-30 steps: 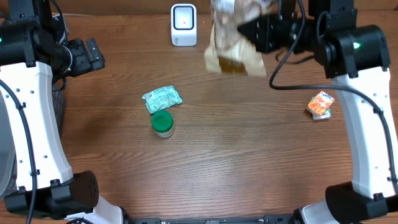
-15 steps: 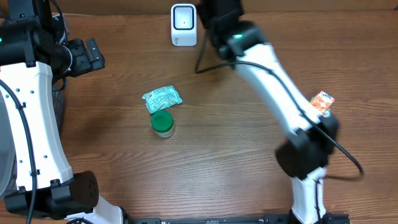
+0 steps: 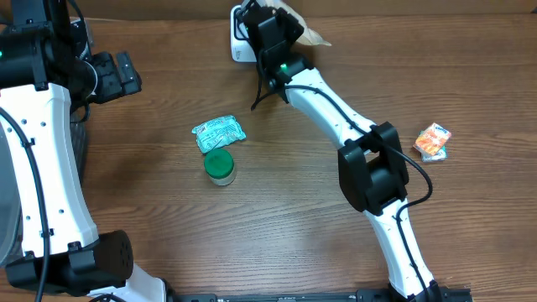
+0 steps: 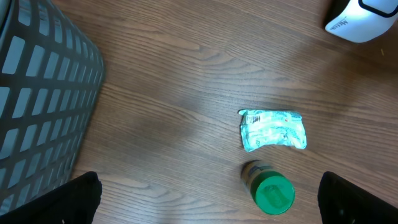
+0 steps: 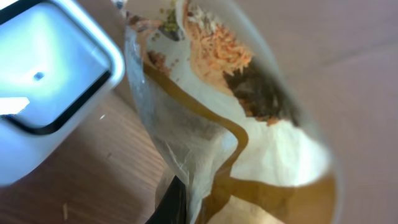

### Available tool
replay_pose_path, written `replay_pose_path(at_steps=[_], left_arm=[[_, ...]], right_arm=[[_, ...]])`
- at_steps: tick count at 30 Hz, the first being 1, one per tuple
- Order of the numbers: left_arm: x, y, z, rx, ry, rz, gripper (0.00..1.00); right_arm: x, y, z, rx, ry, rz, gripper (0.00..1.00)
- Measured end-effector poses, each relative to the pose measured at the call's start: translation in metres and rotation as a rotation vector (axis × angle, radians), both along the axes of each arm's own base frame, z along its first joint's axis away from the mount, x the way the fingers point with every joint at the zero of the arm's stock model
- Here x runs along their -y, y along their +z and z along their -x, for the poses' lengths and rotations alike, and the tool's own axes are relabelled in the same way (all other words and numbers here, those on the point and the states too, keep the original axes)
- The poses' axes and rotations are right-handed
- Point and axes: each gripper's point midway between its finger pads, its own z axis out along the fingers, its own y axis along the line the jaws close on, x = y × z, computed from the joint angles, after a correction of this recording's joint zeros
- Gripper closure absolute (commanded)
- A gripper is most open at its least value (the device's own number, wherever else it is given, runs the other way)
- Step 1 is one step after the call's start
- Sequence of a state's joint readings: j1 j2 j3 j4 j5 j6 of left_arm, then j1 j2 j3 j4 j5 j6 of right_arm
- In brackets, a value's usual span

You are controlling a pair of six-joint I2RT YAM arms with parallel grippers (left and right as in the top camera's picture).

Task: Scan the item barcode
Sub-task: 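Hold the mushroom bag with the right gripper in front of the scanner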

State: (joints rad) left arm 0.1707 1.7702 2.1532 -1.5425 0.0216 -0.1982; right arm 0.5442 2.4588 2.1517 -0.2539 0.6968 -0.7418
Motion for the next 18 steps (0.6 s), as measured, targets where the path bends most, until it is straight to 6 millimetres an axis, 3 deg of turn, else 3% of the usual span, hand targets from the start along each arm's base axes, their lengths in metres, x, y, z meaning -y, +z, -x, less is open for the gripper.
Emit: replay_pose_path(at_steps=[3, 8, 18], left_arm=[[0.000, 0.000, 0.000, 0.000, 0.000, 0.000, 0.00], [0.000, 0.000, 0.000, 0.000, 0.000, 0.000, 0.00], [0.000, 0.000, 0.000, 0.000, 0.000, 0.000, 0.00]], right_arm=[[-0.012, -0.009, 0.001, -0.018, 0.056, 0.074, 0.96], [-0.026, 0.005, -0.002, 0.035, 0.118, 0.140, 0.96], [-0.026, 0.007, -0.003, 0.026, 0.157, 0.243, 0.96]])
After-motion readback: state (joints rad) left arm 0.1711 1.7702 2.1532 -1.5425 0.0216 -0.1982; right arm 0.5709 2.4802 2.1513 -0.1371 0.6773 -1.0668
